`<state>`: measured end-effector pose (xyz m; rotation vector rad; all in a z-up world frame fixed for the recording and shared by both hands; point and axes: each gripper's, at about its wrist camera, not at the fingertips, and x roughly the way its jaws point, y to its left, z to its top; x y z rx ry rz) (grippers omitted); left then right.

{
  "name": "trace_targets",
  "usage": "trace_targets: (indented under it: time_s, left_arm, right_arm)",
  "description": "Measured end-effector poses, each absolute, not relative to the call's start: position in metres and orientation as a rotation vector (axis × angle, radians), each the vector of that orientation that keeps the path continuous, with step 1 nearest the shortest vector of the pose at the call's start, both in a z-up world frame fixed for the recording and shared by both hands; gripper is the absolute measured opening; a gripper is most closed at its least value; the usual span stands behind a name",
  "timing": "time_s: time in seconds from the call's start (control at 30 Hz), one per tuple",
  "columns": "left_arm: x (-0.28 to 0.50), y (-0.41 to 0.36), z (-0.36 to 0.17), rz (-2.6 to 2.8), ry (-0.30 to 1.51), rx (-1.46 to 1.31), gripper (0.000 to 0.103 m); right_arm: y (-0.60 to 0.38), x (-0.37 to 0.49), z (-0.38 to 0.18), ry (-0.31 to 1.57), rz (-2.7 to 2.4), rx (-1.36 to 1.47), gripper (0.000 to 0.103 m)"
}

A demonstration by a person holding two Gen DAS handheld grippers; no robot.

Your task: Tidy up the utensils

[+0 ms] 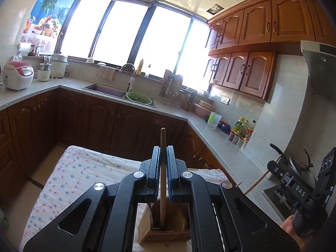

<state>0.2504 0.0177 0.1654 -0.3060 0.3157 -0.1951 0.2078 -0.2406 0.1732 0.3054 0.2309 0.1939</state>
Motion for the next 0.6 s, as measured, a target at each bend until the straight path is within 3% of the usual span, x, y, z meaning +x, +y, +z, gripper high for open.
trace_targets:
  time_s: [0.33,0.6]
  left_arm:
    - [0.268,0.013,0.104,-0.180,0.416,-0.330,0.006]
    - [0.271,-0.002,0.090,-0.188,0.458,-0.258,0.007]
  right_arm:
    - [-0.229,0.230,0.120,0.327,0.172,0.293,0.005]
    - [-0.224,0.246,0.090,0.425,0.186,0.296,0.006]
